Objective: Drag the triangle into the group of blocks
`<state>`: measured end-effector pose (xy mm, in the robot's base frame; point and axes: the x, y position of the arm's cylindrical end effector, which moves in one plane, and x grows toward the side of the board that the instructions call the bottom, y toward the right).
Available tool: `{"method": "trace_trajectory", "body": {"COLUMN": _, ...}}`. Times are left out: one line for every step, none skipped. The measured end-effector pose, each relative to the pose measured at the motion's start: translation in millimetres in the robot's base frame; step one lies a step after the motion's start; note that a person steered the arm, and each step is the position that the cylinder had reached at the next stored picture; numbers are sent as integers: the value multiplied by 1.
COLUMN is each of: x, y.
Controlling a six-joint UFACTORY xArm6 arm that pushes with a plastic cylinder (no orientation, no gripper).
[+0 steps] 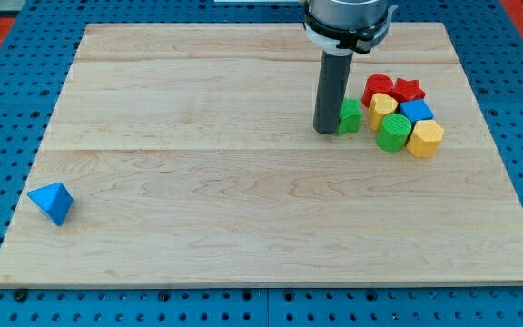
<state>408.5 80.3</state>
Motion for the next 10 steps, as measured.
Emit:
{"method": "trace_trajectory", "body": {"x": -4, "y": 0}}
{"method": "trace_trajectory", "body": {"x": -12, "y": 6}}
{"method": "trace_trajectory", "body": {"x": -13, "y": 15}}
{"method": "trace_trajectory", "body": {"x": 46, "y": -58}}
{"method": "trace_trajectory", "body": {"x": 138, "y": -145}}
{"method": "trace_trajectory", "body": {"x": 167, "y": -245}}
{"method": "trace_trajectory", "body": {"x": 149, "y": -325}}
{"method": "trace_trajectory", "body": {"x": 116, "y": -342}}
{"method": "trace_trajectory", "body": {"x": 89, "y": -346}}
{"method": "trace_trajectory", "body": {"x": 58, "y": -380}}
